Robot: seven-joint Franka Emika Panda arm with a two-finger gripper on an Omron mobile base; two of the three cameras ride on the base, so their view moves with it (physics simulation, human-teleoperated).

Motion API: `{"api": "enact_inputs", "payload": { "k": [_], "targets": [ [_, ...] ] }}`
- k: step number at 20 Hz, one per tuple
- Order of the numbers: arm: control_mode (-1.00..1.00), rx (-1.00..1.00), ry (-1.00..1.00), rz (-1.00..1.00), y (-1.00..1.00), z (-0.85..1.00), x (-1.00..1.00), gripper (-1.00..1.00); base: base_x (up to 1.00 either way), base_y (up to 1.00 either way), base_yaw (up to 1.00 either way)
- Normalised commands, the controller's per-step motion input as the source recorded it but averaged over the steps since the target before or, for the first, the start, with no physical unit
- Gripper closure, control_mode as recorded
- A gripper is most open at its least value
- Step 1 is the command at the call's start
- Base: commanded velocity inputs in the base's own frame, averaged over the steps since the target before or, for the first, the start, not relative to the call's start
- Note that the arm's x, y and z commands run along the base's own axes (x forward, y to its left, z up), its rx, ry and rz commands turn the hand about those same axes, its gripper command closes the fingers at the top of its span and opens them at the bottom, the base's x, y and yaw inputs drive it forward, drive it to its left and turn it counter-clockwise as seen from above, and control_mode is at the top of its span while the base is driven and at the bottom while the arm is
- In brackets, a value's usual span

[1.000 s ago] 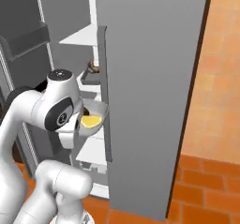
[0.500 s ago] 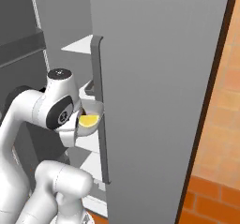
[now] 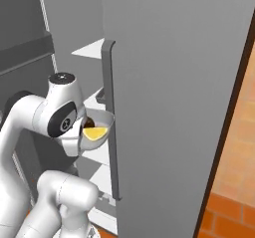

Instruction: Take the meat container that has the steak and place it on the second highest rack of the freezer. Then take the vegetable container that has the mushroom and lemon wedge and place it on the highest rack of the freezer.

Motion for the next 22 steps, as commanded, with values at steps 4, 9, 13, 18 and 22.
{"api": "enact_inputs", "payload": {
  "k": [4,9,13,18,22],
  "targets": [
    [1.0,0.0,0.0,0.0,0.0,0.0,0.0,1.0,-0.27,0.22,0.06],
    [1.0,0.0,0.0,0.0,0.0,0.0,0.0,1.0,-0.24,0.16,0.25],
    [1.0,0.0,0.0,0.0,0.0,0.0,0.0,1.0,-0.17,0.15,0.3],
    [1.0,0.0,0.0,0.0,0.0,0.0,0.0,1.0,-0.03,0.06,0.22],
    [1.0,0.0,0.0,0.0,0.0,0.0,0.0,1.0,0.38,-0.07,-0.01]
  ]
}}
